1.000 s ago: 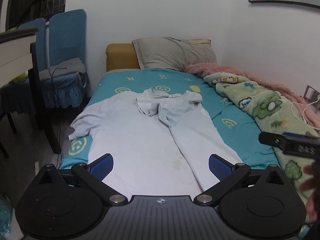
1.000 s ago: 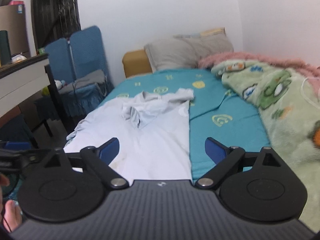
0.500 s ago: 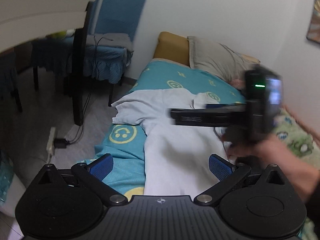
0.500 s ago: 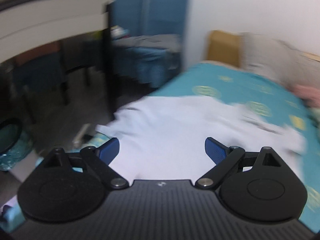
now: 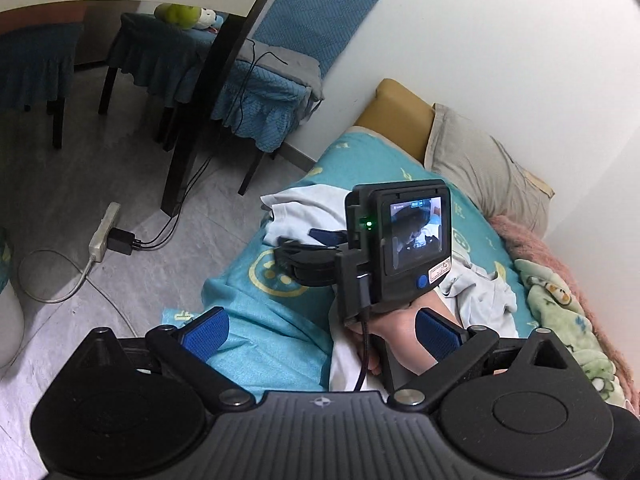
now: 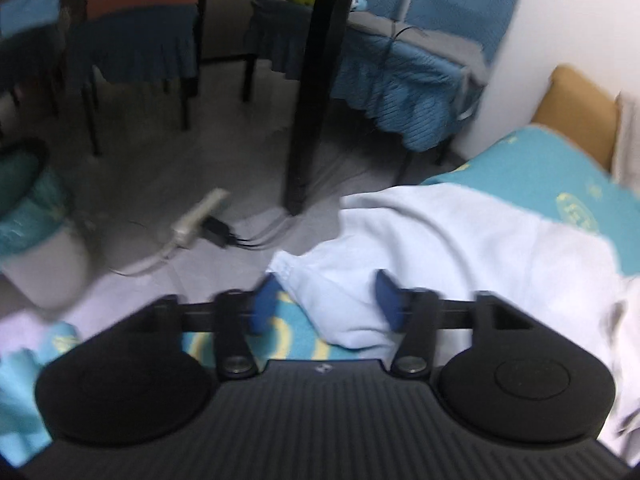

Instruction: Fold clothes

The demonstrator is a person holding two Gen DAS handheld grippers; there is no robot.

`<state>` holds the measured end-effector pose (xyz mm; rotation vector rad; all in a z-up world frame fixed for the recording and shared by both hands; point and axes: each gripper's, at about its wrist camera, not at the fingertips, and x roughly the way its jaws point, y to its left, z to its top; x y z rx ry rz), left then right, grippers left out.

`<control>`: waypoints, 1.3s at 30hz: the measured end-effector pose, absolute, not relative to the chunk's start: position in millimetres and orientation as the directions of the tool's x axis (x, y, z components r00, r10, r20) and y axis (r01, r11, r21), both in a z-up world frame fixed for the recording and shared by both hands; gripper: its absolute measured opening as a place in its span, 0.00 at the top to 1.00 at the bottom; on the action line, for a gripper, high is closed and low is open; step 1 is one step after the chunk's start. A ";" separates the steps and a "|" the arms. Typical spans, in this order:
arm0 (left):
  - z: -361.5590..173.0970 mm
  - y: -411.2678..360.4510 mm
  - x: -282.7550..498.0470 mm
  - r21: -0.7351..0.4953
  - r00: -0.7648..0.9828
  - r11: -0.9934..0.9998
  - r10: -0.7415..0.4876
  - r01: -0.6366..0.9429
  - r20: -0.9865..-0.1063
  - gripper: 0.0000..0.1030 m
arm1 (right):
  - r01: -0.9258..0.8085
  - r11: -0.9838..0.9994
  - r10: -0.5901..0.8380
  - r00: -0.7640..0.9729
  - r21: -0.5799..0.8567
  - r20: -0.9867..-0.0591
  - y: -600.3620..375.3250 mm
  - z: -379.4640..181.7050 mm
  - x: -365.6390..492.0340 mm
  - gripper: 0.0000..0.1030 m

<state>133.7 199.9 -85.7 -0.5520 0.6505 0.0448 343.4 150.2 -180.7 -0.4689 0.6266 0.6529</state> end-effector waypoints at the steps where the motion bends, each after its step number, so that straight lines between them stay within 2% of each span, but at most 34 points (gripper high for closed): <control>1: -85.7 198.7 133.3 -0.474 0.804 0.855 -0.125 -0.210 -0.582 0.02 | -0.672 0.711 0.409 0.636 -0.208 -0.654 148.3 -177.4 343.0 0.87; 2: -85.8 198.2 132.5 -0.475 0.808 0.854 -0.119 -0.214 -0.578 0.02 | -0.663 0.718 0.407 0.647 -0.211 -0.645 146.5 -174.2 342.5 0.93; 3: -86.0 198.1 131.9 -0.478 0.810 0.850 -0.112 -0.222 -0.575 0.02 | -0.654 0.726 0.405 0.658 -0.215 -0.635 144.6 -171.0 342.1 0.94; 9: -83.8 194.4 127.6 -0.496 0.829 0.840 -0.107 -0.220 -0.549 0.02 | -0.531 0.834 0.397 0.766 -0.149 -0.506 96.8 -121.9 331.8 0.95; 14: -83.1 171.0 128.6 -0.452 0.831 0.875 -0.117 -0.172 -0.543 0.02 | -0.307 0.951 0.272 0.878 -0.026 -0.393 10.1 -86.3 322.3 0.95; 19: -88.3 140.8 137.8 -0.401 0.811 0.909 -0.147 -0.116 -0.566 0.02 | -0.042 0.995 0.075 0.902 0.087 -0.425 -91.0 -99.9 321.8 0.95; 23: -92.8 120.9 142.4 -0.369 0.799 0.926 -0.163 -0.078 -0.579 0.02 | -0.074 0.995 0.095 0.891 0.065 -0.444 -112.8 -109.9 313.3 0.91; 25: -94.0 114.8 143.1 -0.358 0.797 0.931 -0.165 -0.068 -0.581 0.02 | -0.094 0.994 0.107 0.885 0.053 -0.452 -122.6 -114.5 308.8 0.85; 26: -94.5 112.3 143.2 -0.354 0.797 0.933 -0.166 -0.063 -0.581 0.02 | -0.104 0.994 0.113 0.883 0.046 -0.456 -127.5 -116.7 306.6 0.58; 27: -94.8 109.9 143.2 -0.349 0.796 0.935 -0.166 -0.061 -0.582 0.02 | -0.114 0.993 0.119 0.880 0.040 -0.460 -132.4 -119.0 304.3 0.22; 28: -94.7 107.9 142.9 -0.344 0.796 0.937 -0.162 -0.061 -0.583 0.02 | -0.124 0.992 0.125 0.877 0.034 -0.465 -137.3 -121.3 302.1 0.10; 31: -94.9 104.4 143.6 -0.326 0.797 0.944 -0.151 -0.060 -0.585 0.02 | -0.154 0.988 0.143 0.867 0.016 -0.477 -151.9 -128.2 295.4 0.09; 37: -100.1 107.8 149.3 -0.307 0.782 0.948 -0.131 -0.080 -0.609 0.02 | -0.434 0.892 0.324 0.808 -0.126 -0.492 -87.7 -118.6 303.0 0.10; 38: -101.2 109.2 150.8 -0.310 0.779 0.947 -0.131 -0.085 -0.613 0.02 | -0.466 0.876 0.349 0.787 -0.120 -0.509 -77.9 -120.8 307.3 0.12; 39: -102.6 110.5 152.4 -0.313 0.776 0.946 -0.131 -0.088 -0.617 0.02 | -0.495 0.861 0.368 0.764 -0.115 -0.530 -68.5 -124.6 313.2 0.26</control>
